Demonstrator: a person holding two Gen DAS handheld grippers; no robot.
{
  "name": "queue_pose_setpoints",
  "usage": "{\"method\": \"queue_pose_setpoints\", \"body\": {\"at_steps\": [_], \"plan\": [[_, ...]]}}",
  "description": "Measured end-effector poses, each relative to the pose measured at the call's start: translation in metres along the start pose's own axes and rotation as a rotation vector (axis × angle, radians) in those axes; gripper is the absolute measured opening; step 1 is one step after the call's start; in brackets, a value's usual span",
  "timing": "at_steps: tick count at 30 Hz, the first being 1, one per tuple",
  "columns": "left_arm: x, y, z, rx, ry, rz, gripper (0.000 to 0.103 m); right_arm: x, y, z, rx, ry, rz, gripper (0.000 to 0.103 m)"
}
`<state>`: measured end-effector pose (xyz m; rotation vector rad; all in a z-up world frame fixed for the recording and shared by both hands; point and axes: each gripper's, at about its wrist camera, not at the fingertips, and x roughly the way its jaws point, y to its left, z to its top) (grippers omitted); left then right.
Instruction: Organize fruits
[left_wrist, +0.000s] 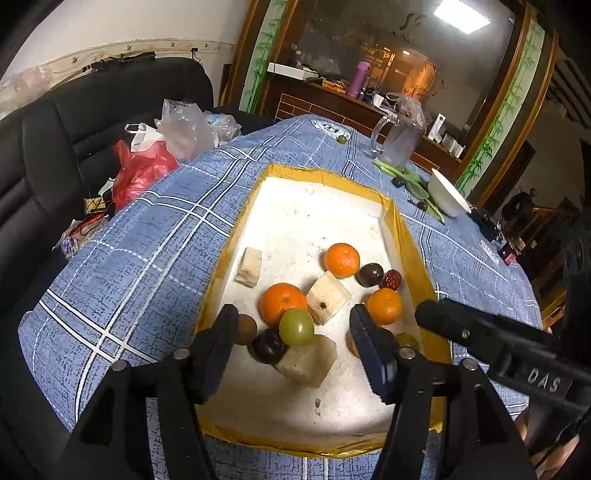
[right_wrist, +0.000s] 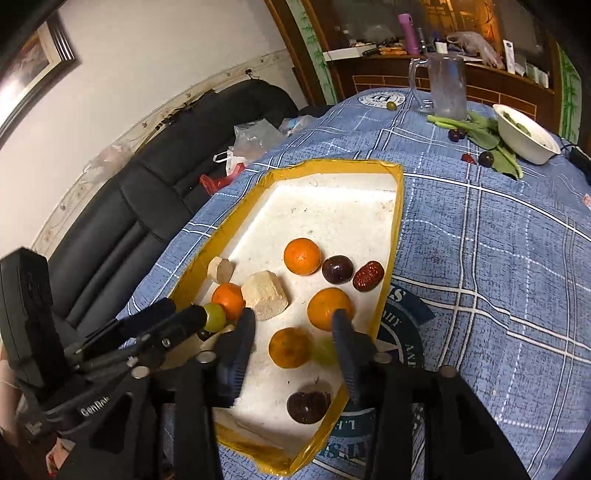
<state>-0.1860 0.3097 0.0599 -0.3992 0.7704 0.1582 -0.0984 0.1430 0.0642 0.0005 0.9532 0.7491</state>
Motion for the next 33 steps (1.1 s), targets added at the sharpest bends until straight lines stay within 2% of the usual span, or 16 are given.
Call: {"method": "queue_pose_setpoints", "body": {"at_steps": [4, 5, 6, 7, 8, 10, 11, 12, 14, 18, 24, 27, 33], "plan": [[-0.004, 0.002, 0.001, -0.018, -0.005, 0.003, 0.067, -0.014, 0.001, -0.009, 0.009, -0.037, -0.022, 0.05], [-0.006, 0.001, 0.0, -0.015, -0.013, 0.013, 0.068, -0.018, 0.002, -0.012, 0.013, -0.055, -0.033, 0.052], [-0.008, -0.002, 0.0, -0.008, -0.021, 0.023, 0.07, -0.023, 0.001, -0.014, 0.018, -0.074, -0.047, 0.06], [-0.012, -0.006, -0.001, 0.008, -0.036, 0.051, 0.072, -0.03, 0.0, -0.017, 0.027, -0.099, -0.064, 0.069], [-0.016, -0.011, -0.003, 0.028, -0.051, 0.086, 0.075, -0.036, -0.001, -0.019, 0.036, -0.119, -0.079, 0.071], [-0.025, -0.028, -0.006, 0.102, -0.112, 0.203, 0.079, -0.048, -0.004, -0.026, 0.048, -0.16, -0.114, 0.072], [-0.03, -0.036, -0.008, 0.135, -0.144, 0.255, 0.085, -0.052, -0.004, -0.028, 0.048, -0.171, -0.132, 0.072], [-0.033, -0.043, -0.01, 0.159, -0.169, 0.291, 0.09, -0.057, -0.005, -0.032, 0.047, -0.186, -0.162, 0.072], [-0.042, -0.056, -0.013, 0.194, -0.214, 0.335, 0.094, -0.062, -0.009, -0.037, 0.051, -0.204, -0.215, 0.074], [-0.045, -0.066, -0.012, 0.206, -0.206, 0.326, 0.095, -0.074, -0.019, -0.049, 0.074, -0.236, -0.279, 0.076], [-0.041, -0.082, -0.02, 0.222, -0.174, 0.299, 0.095, -0.09, -0.028, -0.061, 0.074, -0.263, -0.313, 0.079], [-0.042, -0.09, -0.024, 0.23, -0.166, 0.284, 0.095, -0.097, -0.026, -0.066, 0.057, -0.281, -0.329, 0.083], [-0.041, -0.1, -0.03, 0.249, -0.162, 0.27, 0.095, -0.1, -0.019, -0.071, 0.023, -0.292, -0.355, 0.085]]}}
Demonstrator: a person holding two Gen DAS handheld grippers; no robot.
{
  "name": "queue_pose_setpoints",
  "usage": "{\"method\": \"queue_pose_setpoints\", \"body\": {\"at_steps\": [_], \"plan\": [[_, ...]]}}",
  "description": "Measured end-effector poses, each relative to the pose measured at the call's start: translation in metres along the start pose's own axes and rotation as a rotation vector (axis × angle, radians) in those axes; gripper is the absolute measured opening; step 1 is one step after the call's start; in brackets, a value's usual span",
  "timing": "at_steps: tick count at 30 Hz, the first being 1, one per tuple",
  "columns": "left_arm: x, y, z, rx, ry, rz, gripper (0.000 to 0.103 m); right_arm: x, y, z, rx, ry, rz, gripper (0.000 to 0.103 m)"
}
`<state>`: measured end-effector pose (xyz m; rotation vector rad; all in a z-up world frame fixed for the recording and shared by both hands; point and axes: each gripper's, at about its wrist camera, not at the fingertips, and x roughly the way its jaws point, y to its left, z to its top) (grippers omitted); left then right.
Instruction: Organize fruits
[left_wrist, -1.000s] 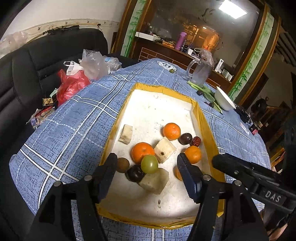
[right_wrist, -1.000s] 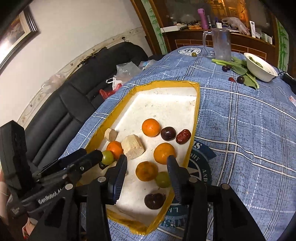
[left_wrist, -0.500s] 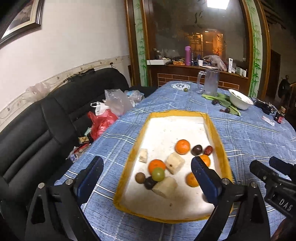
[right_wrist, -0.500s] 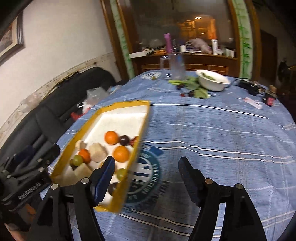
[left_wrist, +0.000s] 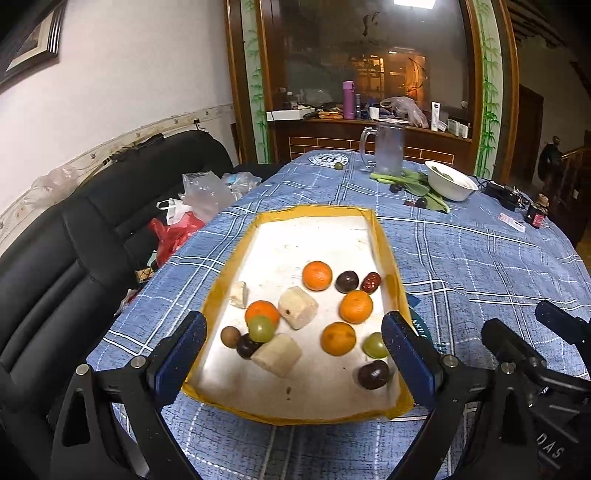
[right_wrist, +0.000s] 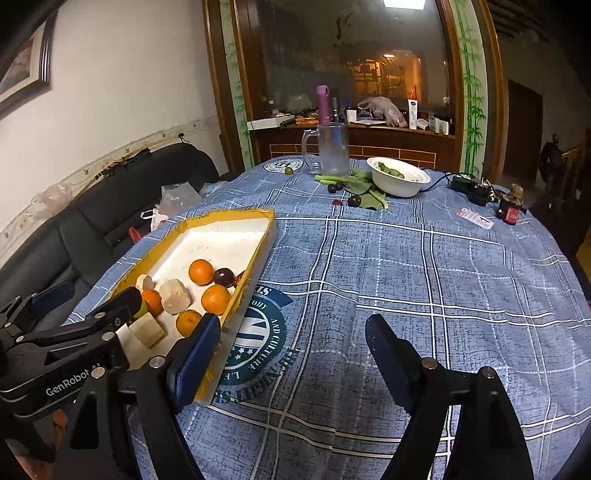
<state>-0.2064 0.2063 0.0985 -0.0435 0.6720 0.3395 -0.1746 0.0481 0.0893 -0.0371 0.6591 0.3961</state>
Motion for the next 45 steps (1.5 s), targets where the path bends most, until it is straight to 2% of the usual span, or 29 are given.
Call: {"method": "queue_pose_setpoints", "body": {"at_steps": [33, 41, 45], "plan": [[0.011, 0.013, -0.007, -0.044, 0.027, -0.011, 0.095, 0.008, 0.013, -0.007, -0.025, 0.032, -0.028, 0.087], [0.001, 0.013, -0.008, -0.052, -0.002, 0.013, 0.095, 0.006, 0.015, -0.009, -0.031, 0.029, -0.026, 0.087], [-0.012, 0.012, -0.007, -0.049, -0.064, 0.049, 0.095, 0.004, 0.017, -0.01, -0.039, 0.026, -0.026, 0.089]]}}
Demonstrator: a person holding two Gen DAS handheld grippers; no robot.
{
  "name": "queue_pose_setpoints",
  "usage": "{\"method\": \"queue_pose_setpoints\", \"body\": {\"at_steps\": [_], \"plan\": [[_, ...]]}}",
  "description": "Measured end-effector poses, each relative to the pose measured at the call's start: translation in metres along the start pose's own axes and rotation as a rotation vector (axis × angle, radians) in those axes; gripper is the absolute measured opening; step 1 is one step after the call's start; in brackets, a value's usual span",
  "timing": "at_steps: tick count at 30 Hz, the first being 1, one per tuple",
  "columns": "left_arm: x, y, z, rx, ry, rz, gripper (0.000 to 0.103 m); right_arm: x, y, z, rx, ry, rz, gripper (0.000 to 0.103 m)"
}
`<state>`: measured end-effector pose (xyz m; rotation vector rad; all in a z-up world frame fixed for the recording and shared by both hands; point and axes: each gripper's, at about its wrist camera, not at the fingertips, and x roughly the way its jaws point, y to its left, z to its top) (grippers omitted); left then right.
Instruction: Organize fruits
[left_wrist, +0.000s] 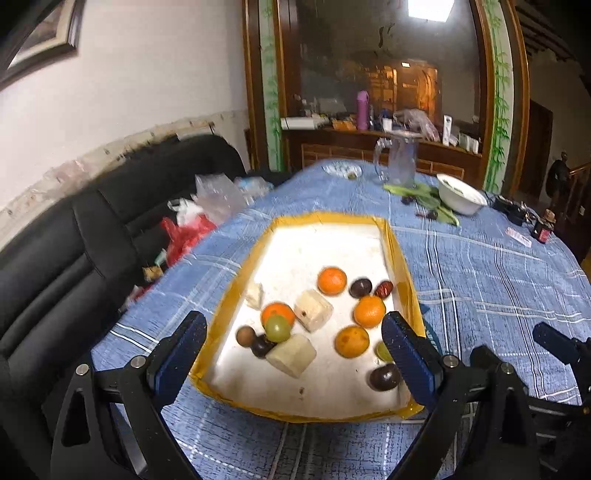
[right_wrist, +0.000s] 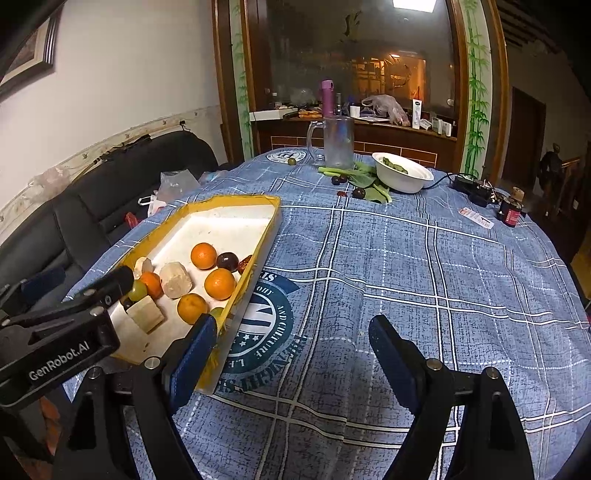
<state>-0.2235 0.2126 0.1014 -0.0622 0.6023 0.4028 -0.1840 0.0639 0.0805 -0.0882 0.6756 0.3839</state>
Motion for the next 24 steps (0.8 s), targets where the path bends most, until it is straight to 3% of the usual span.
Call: {"method": "queue_pose_setpoints", "body": {"at_steps": [7, 10, 11, 18, 22, 24], "plan": [[-0.061, -0.001, 0.002, -0.041, -0.31, 0.189, 0.103, -0.01, 0.006, -0.001, -0.025, -0.025, 0.0, 0.089], [-0.087, 0.0, -0.002, -0.03, -0.443, 0.112, 0.103, -0.016, 0.006, -0.001, -0.024, -0.04, 0.001, 0.09], [-0.09, -0.001, -0.005, -0.025, -0.447, 0.085, 0.103, -0.017, 0.006, -0.002, -0.024, -0.043, 0.001, 0.09], [-0.074, -0.012, -0.007, 0.002, -0.307, 0.049, 0.103, -0.024, 0.006, -0.004, -0.027, -0.054, 0.002, 0.09], [-0.047, -0.008, -0.006, -0.017, -0.124, 0.046, 0.103, -0.026, 0.006, -0.005, -0.035, -0.061, -0.014, 0.092], [-0.038, -0.006, -0.01, -0.021, -0.071, 0.047, 0.103, -0.026, 0.005, -0.005, -0.032, -0.057, -0.01, 0.092]]}}
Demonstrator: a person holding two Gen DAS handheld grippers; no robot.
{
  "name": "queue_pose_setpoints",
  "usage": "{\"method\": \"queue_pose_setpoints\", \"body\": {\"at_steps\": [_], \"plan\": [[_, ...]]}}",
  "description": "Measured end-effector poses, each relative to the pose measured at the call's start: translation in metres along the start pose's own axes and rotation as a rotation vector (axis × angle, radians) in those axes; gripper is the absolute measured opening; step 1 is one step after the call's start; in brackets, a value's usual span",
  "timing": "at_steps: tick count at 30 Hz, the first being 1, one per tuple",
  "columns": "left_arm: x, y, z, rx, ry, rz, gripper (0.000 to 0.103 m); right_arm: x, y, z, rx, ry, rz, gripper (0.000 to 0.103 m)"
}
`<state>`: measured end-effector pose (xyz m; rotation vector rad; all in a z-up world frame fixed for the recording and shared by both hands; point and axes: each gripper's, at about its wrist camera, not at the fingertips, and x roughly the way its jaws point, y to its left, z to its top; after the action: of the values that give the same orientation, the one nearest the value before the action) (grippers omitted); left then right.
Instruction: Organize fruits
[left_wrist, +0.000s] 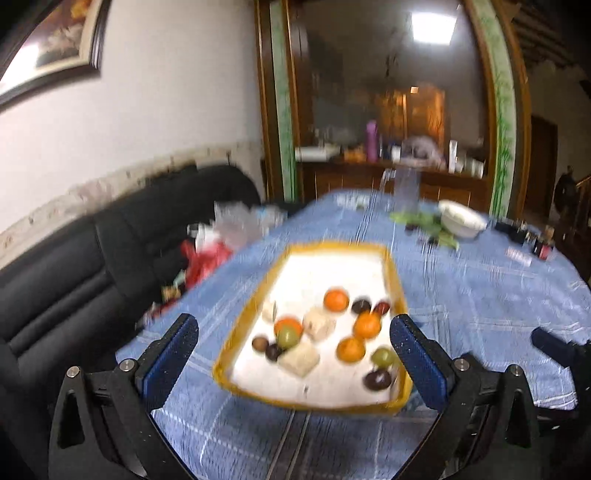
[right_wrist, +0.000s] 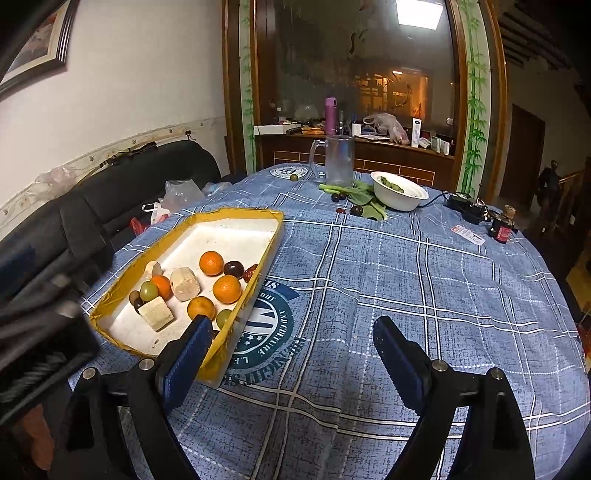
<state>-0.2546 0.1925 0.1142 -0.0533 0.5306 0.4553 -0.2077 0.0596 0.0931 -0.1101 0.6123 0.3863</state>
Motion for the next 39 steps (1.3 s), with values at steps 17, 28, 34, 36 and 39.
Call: {"method": "queue_pose_setpoints", "body": {"at_steps": [17, 28, 34, 36, 39], "plan": [[0.03, 0.01, -0.01, -0.071, 0.165, -0.129, 0.103, 0.014, 0.02, -0.004, -0.061, 0.044, 0.004, 0.093], [0.044, 0.016, -0.015, -0.092, 0.236, -0.107, 0.103, 0.022, 0.025, -0.006, -0.071, 0.068, 0.009, 0.093], [0.047, 0.015, -0.017, -0.093, 0.257, -0.115, 0.103, 0.025, 0.026, -0.008, -0.072, 0.078, 0.011, 0.093], [0.048, 0.014, -0.018, -0.088, 0.26, -0.113, 0.103, 0.025, 0.027, -0.009, -0.073, 0.081, 0.011, 0.093], [0.049, 0.013, -0.019, -0.087, 0.265, -0.114, 0.103, 0.026, 0.029, -0.011, -0.077, 0.084, 0.009, 0.093]]}}
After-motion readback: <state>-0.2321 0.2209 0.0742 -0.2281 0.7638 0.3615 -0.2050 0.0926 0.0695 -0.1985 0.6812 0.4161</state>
